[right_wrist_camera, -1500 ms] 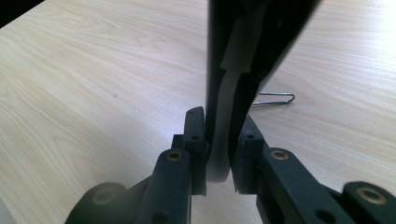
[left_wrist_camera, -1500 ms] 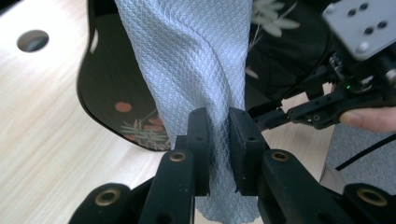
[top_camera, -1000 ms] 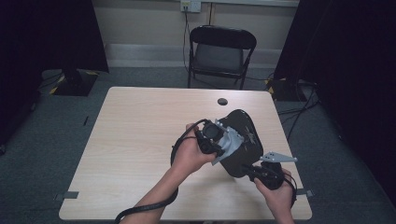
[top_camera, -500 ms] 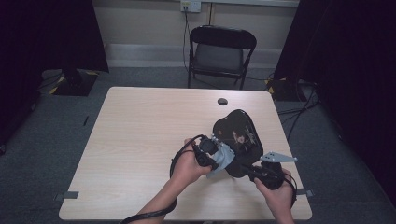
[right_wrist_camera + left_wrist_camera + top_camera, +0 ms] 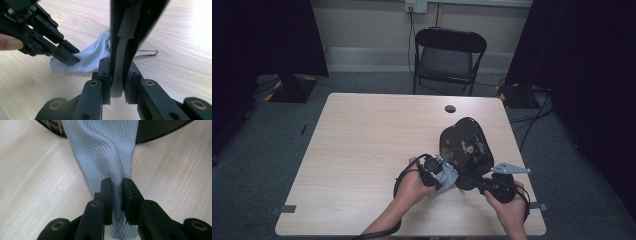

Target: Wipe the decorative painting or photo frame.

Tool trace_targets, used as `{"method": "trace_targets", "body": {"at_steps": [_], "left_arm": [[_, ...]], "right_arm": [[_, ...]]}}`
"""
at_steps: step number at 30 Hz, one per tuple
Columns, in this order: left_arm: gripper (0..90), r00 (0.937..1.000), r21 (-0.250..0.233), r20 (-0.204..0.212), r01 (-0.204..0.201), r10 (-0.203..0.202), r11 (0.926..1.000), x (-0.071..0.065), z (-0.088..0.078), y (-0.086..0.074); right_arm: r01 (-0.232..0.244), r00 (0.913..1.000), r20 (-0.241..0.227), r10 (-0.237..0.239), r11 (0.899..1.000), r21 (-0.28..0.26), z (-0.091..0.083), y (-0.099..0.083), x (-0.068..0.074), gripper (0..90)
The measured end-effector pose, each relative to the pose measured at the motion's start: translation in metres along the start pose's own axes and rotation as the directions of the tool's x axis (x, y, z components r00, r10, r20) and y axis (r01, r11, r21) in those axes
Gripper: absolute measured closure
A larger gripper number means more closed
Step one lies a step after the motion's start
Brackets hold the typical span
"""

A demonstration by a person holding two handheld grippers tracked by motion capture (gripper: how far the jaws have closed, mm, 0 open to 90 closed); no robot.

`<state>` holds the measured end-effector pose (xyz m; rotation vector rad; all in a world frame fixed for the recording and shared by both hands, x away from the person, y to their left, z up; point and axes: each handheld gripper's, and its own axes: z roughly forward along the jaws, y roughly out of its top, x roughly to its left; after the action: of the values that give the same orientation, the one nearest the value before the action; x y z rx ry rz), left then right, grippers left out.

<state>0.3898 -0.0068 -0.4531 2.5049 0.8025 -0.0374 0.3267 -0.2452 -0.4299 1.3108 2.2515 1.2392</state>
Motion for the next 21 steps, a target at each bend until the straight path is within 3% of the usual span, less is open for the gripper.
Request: {"method": "trace_targets", "body": {"at_steps": [5,10,16,21], "left_arm": [[79.8,0.9998,-0.005,0.007,0.019,-0.019,0.9998,0.0,0.004,-0.004],[79.8,0.9997,-0.008,0.009,0.021,-0.021,0.9997,0.001,-0.006,-0.003],[79.8,0.9999,-0.051,-0.013,-0.007,0.006,0.9987,-0.001,-0.039,0.005],[79.8,0.9987,-0.102,-0.032,-0.042,0.038,0.9939,-0.007,-0.075,0.021]], "right_arm": [[0.003,1.0,0.0,-0.003,1.0,-0.001,0.0,0.0,0.0,79.1],[0.003,1.0,0.0,-0.003,1.0,-0.004,0.0,0.0,0.0,79.1],[0.003,1.0,-0.003,-0.003,1.0,-0.005,-0.001,-0.001,-0.001,79.0],[0.003,1.0,-0.003,-0.003,1.0,-0.003,-0.001,-0.001,-0.002,79.0]]}}
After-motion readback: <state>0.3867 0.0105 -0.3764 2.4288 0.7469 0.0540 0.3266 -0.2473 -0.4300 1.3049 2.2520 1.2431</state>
